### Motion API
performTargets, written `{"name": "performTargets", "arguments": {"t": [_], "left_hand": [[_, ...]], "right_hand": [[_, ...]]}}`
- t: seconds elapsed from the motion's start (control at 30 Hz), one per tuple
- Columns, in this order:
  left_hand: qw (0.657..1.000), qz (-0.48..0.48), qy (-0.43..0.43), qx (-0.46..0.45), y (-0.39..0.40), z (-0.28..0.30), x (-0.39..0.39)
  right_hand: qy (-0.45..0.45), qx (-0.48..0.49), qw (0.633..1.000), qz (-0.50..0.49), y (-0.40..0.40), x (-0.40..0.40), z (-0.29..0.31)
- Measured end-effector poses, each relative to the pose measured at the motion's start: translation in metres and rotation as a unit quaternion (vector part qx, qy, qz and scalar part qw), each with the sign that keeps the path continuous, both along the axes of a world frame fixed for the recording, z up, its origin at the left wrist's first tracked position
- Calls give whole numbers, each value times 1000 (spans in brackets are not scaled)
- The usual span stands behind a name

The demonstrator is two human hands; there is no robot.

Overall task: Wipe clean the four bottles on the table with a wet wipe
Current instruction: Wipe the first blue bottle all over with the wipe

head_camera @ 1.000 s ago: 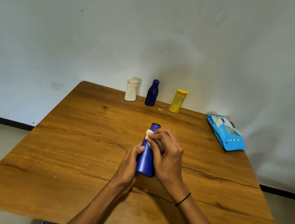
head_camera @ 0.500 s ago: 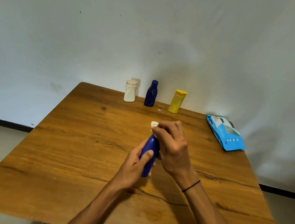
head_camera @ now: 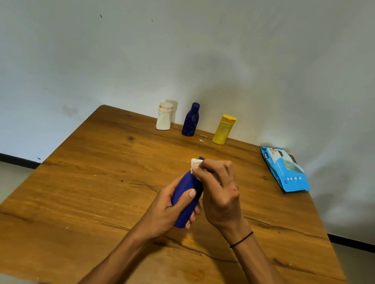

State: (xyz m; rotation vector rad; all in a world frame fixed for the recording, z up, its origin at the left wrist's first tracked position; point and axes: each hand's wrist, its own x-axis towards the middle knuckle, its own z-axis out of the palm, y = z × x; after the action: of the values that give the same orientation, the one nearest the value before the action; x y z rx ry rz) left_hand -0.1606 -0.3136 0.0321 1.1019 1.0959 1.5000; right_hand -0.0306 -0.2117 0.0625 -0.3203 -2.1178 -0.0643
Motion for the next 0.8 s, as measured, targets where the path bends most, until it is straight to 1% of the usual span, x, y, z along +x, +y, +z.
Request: {"name": "performTargets", "arguments": {"t": [0.07,0.13,0.3,0.43,0.53,0.6,0.7,0.8], "left_hand": [[1000,-2,-11,10,-4,5,0],[1000,-12,-17,1,-7,8,-3],[995,-58,10,-76,-2,6,-14],[996,-50,12,-67,3,2,-11],[998,-28,9,-60,5,-3,-6],[997,-16,25,-70,5,-7,-3],[996,11,45,-70,3,-11,-1],[998,8,48,-35,0,-6,0]], "right_hand": [[50,-34,998,17,-1,0,-5],[83,-92,992,22,-4,0,-10],[121,-201,972,15,-14,-1,-2],[130,-236,963,10,-24,-11,5],[180,-292,939,-11,-26,-15,1],[206,-324,923,-21,-26,-19,-1],[220,-360,905,-47,-28,-28,-5],[234,-408,880,-62,-28,-33,-12]]}}
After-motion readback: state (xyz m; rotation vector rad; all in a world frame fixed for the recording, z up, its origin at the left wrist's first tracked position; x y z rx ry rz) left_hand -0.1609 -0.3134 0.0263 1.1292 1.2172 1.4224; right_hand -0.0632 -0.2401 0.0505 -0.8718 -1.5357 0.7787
